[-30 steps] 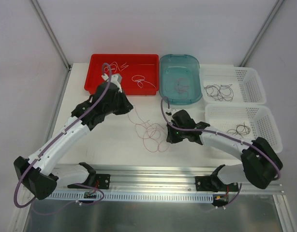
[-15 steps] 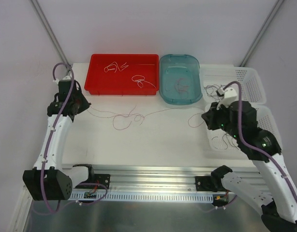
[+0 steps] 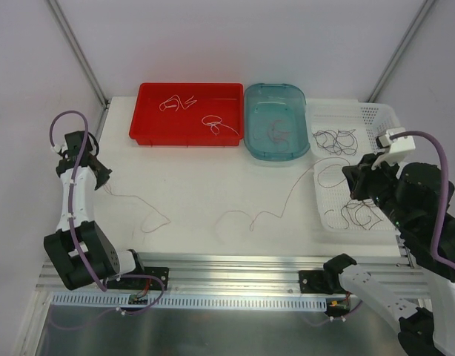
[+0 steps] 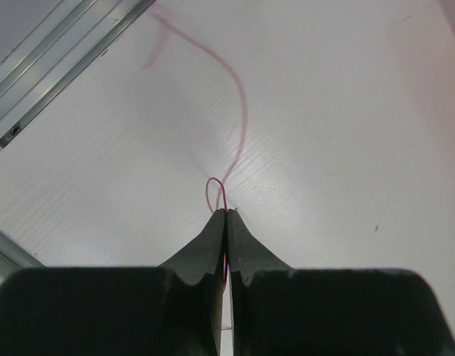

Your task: Untangle the cables

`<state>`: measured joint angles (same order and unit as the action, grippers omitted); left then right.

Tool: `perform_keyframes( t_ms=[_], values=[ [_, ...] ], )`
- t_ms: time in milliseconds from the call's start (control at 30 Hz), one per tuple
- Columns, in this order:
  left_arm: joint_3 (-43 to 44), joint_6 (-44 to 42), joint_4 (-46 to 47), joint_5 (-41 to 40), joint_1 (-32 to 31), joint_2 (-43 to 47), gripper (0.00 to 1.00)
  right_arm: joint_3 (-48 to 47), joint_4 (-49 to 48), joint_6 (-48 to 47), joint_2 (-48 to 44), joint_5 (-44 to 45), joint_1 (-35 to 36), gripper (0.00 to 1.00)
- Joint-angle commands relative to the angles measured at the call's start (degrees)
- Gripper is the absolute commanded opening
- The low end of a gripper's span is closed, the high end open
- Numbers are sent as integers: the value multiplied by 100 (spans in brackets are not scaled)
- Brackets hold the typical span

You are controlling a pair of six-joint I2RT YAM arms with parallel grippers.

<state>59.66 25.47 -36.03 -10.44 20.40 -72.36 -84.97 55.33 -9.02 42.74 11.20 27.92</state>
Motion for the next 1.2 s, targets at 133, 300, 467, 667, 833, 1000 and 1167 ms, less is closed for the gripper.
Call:
perform_keyframes(
  t_ms=[133, 300, 467, 667, 833, 1000, 1167],
  values=[
    [-252, -59, 210, 787, 113, -121, 0, -311, 31, -144, 173, -231, -41, 1],
    [-385, -191, 307, 1262, -140, 90, 0, 260, -285, -39, 357, -653, -41, 1],
    [-253, -385, 307, 1526, -1134, 292, 0, 350, -470, 102, 621, -936, -33, 1],
    [212, -350, 307, 2071, -2187, 582, 0, 244, -673, 14, 1007, -830, -33, 1],
    [810, -438, 307, 2493, -2716, 881, 0, 770, -987, 216, 1272, -945, -32, 1],
    [636, -640, 333, 2801, -2902, 1057, 0, 1980, -1358, 628, 1403, -760, -41, 2],
    [-277, -772, 631, 2968, -2910, 1145, 1, 3020, -1972, 1103, 1736, -768, -24, 4]
  ],
)
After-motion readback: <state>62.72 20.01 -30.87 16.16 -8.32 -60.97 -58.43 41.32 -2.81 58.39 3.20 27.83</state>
